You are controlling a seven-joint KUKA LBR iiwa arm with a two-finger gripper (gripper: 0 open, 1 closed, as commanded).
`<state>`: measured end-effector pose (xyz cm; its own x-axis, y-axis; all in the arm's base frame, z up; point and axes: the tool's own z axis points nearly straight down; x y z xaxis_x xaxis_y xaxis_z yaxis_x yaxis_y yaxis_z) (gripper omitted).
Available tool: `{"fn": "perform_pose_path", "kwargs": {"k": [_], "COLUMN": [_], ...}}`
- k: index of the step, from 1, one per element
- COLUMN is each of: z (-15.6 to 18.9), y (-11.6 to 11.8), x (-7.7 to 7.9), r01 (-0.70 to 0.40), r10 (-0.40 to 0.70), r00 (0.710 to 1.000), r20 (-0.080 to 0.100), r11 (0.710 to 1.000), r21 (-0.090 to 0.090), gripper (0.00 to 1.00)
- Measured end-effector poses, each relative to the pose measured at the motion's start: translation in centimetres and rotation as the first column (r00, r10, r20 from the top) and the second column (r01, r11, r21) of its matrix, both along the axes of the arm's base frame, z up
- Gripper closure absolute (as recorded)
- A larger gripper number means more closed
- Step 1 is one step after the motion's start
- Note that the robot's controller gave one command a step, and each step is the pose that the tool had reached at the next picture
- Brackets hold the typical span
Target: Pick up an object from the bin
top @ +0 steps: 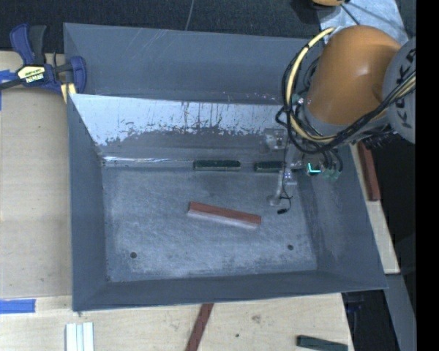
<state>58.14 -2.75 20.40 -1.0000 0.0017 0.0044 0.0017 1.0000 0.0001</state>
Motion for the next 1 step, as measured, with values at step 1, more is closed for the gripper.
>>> {"fn": "perform_pose_path", "kwargs": {"k": [1], "z": [0.47], "y": [0.0], "x": [0.16], "r01": [0.0], "r10": [0.0], "r00": [1.0], "r20": [0.008], "r11": [1.0], "r21": [0.0], "gripper": [0.0]}}
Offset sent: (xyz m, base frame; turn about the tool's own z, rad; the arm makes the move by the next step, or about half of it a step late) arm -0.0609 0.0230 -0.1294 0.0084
